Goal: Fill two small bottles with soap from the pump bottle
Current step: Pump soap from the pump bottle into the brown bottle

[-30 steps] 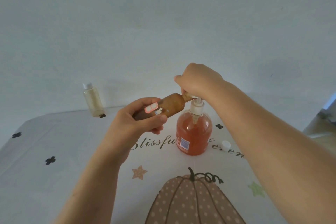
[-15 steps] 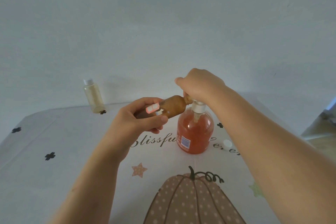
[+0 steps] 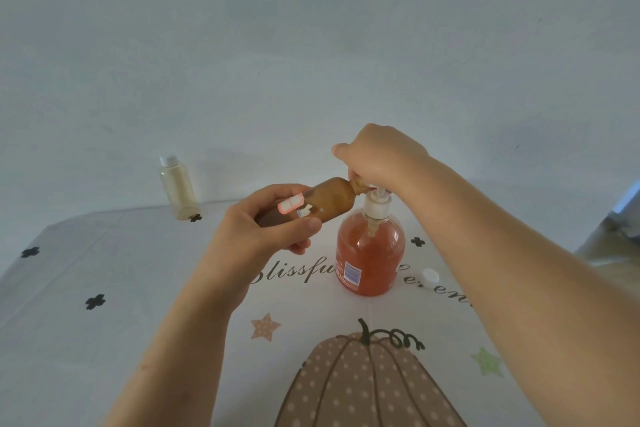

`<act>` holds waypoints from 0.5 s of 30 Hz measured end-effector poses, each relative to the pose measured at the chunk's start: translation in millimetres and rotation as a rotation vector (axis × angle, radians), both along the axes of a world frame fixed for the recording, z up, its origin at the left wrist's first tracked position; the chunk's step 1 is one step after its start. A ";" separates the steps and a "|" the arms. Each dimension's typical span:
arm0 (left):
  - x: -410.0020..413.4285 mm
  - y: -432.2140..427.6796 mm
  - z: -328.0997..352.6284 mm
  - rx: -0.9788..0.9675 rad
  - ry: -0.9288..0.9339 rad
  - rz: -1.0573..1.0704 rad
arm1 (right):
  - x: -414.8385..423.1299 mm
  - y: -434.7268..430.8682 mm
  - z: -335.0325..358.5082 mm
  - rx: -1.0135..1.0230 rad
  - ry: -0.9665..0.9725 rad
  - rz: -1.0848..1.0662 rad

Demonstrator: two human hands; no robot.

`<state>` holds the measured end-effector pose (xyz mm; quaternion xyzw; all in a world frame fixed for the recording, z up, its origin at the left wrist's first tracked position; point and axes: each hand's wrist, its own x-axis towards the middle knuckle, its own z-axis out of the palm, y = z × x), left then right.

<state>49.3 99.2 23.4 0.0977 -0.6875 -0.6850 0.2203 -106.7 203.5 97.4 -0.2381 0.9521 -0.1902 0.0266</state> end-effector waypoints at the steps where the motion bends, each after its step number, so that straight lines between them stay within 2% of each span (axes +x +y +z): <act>1: 0.0 -0.5 -0.5 -0.004 -0.010 0.000 | -0.4 0.4 -1.3 -0.004 -0.003 0.004; 15: -1.3 -2.4 -1.9 0.014 -0.035 -0.014 | -3.0 0.7 -8.3 -0.022 0.028 0.014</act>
